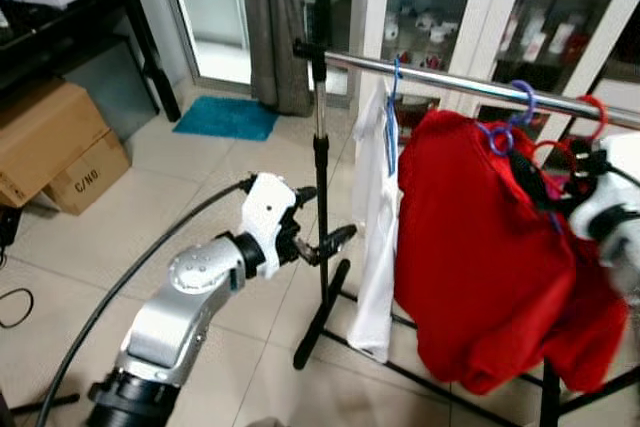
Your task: Hang hanger
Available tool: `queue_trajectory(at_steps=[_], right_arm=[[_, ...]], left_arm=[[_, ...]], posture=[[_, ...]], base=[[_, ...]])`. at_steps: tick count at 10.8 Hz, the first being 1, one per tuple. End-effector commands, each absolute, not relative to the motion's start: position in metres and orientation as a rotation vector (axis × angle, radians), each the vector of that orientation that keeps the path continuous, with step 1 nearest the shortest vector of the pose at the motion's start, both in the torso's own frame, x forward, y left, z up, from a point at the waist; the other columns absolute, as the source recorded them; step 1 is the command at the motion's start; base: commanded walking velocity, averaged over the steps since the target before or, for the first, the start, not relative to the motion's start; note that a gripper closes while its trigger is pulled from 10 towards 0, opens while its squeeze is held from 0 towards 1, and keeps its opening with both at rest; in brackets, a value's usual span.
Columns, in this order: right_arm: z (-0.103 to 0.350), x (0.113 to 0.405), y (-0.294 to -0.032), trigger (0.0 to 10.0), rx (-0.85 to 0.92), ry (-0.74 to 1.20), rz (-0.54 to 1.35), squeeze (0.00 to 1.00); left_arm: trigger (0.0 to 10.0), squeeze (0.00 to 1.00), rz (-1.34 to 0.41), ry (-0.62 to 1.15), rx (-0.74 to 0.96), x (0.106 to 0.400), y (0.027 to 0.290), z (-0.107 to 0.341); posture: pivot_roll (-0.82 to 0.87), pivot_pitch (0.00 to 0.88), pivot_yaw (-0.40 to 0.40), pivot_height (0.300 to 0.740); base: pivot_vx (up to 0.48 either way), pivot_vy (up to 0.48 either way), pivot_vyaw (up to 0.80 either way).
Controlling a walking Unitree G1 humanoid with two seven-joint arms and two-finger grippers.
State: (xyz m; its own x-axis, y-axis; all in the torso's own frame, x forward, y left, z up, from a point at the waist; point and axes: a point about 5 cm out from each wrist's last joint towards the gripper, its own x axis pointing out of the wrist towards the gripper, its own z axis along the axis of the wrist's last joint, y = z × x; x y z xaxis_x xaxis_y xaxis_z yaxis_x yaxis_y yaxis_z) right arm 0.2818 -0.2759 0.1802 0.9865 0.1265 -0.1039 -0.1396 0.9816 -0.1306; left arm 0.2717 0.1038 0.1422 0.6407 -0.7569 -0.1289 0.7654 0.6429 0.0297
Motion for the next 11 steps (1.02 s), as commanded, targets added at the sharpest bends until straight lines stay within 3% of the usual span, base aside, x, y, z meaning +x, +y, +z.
queue_trajectory(at_steps=[1, 3, 5, 7, 8, 9, 10, 11], right_arm=[[0.179, 0.282, -0.28, 10.0, -0.125, 0.134, 0.156, 0.0], [0.179, 0.294, -0.314, 10.0, -0.064, 0.209, 0.021, 0.0], [0.172, 0.304, -0.329, 10.0, -0.042, 0.261, 0.012, 0.0], [0.174, 0.317, -0.327, 4.4, 0.022, 0.254, 0.12, 0.0], [0.181, 0.323, -0.323, 5.8, 0.064, 0.221, 0.213, 0.0], [0.185, 0.326, -0.325, 9.3, 0.053, 0.208, 0.249, 0.0], [0.185, 0.328, -0.324, 10.0, 0.015, 0.22, 0.283, 0.0], [0.181, 0.331, -0.323, 10.0, -0.047, 0.248, 0.301, 0.0]], left_arm=[[10.0, 0.0, -0.891, 0.068, 0.101, 0.275, 0.103, 0.154], [10.0, 0.0, -1.045, 0.03, 0.061, 0.268, 0.098, 0.17], [10.0, 0.0, -1.151, 0.031, 0.058, 0.261, 0.093, 0.177], [10.0, 0.0, -1.193, 0.035, 0.057, 0.26, 0.09, 0.178], [10.0, 0.0, -1.206, 0.042, 0.055, 0.258, 0.091, 0.179], [10.0, 0.0, -1.206, 0.047, 0.054, 0.258, 0.092, 0.179], [10.0, 0.0, -1.203, 0.054, 0.059, 0.257, 0.093, 0.177], [10.0, 0.0, -1.201, 0.061, 0.066, 0.257, 0.093, 0.176]], posture=[[-0.05, 0.0, 0.033, 0.74], [-0.06, 0.0, 0.045, 0.74], [-0.07, 0.0, 0.053, 0.74], [-0.07, 0.0, 0.06, 0.74], [-0.06, 0.0, 0.056, 0.74], [-0.06, 0.0, 0.053, 0.74], [-0.05, 0.0, 0.05, 0.74], [-0.05, 0.0, 0.05, 0.74]], base=[[0.0, 0.0, 0.0], [0.0, 0.0, 0.0], [0.0, 0.0, 0.0], [0.0, 0.0, 0.0], [0.0, 0.0, 0.0], [0.0, 0.0, 0.0], [0.0, 0.0, 0.0], [0.0, 0.0, 0.0]])
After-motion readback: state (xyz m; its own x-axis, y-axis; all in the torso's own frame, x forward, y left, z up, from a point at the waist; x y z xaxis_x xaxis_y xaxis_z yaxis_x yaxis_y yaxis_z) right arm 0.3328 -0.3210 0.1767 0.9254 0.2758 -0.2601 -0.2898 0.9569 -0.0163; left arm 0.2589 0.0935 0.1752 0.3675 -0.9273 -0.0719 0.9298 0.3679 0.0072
